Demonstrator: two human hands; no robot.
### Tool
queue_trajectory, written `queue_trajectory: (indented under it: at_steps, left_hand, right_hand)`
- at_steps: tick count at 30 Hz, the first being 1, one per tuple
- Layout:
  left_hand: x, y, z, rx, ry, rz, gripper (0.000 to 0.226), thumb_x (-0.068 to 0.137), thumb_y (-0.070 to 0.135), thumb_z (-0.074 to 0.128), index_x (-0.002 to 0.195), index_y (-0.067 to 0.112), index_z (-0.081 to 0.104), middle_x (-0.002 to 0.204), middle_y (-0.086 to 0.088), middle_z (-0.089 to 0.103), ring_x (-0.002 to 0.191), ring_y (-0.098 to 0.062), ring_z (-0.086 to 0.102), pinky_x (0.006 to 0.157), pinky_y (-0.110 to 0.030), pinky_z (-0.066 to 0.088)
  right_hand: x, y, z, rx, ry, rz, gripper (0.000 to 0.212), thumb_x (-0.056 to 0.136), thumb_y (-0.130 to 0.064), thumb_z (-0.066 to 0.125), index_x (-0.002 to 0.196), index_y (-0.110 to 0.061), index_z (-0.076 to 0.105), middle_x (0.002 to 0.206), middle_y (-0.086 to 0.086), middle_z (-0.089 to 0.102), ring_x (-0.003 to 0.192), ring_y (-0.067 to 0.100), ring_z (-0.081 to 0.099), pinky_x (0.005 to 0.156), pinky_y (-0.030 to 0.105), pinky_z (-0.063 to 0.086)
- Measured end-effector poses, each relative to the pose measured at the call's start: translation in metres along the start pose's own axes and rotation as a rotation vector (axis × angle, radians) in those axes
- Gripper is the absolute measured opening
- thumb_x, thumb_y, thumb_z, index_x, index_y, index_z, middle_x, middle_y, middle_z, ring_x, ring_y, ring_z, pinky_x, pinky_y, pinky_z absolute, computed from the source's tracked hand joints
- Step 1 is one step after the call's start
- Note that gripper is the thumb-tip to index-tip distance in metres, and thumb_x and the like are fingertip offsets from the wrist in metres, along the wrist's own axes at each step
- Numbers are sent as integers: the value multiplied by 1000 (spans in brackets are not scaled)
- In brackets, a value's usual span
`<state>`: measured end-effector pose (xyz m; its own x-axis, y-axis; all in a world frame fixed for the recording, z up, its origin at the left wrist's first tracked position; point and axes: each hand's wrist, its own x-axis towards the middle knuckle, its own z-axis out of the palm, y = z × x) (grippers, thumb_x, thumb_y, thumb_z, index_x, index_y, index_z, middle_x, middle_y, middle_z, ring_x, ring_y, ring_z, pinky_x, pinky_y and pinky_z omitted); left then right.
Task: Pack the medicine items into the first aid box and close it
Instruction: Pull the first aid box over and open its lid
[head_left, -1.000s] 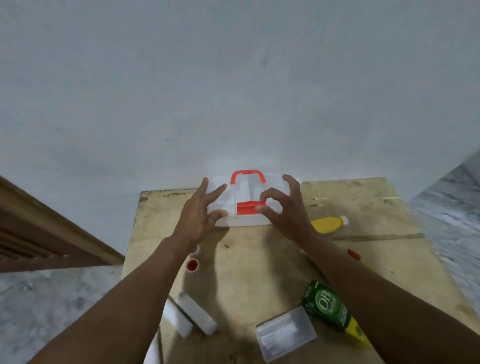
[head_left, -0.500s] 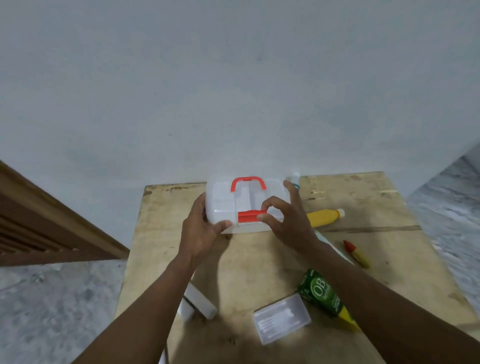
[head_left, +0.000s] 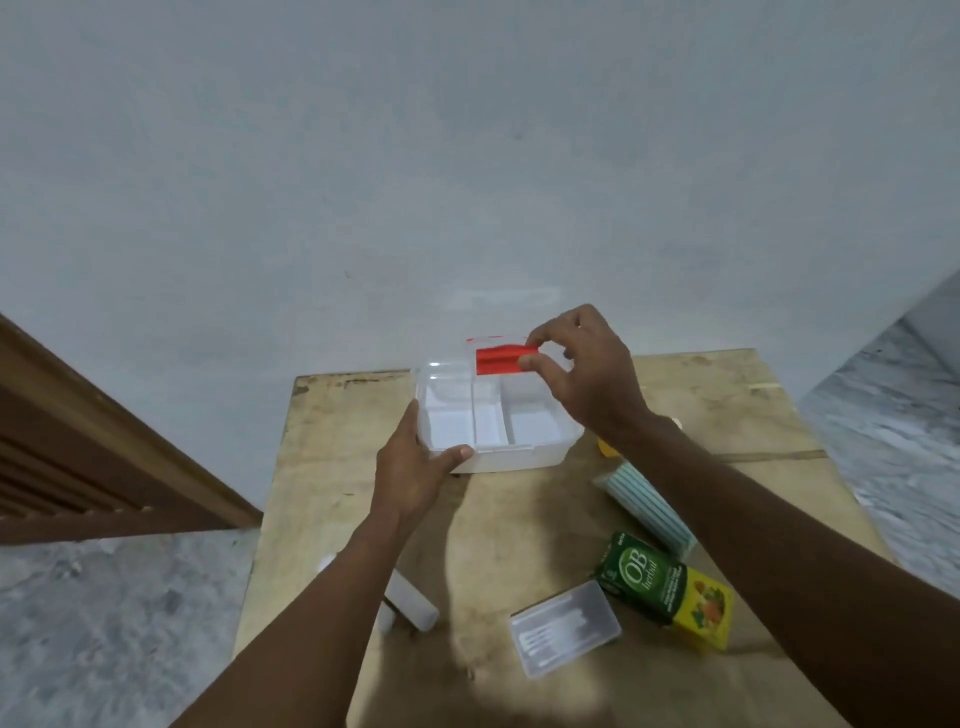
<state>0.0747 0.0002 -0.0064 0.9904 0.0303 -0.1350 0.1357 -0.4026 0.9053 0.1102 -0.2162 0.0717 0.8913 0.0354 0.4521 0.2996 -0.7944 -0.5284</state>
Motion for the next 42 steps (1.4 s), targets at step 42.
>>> queue_trajectory:
  at_steps: [42]
  left_hand:
    - [13,17,0,-10,-53,-85,90,57,49,80,137,33,41,121,14,60,110,-17,59,88,-37,54]
  right_hand:
    - [86,6,10,-386,-104,-91,24,91,-27,69,112,-17,72,113,4,71,96,34,65,79,41,52]
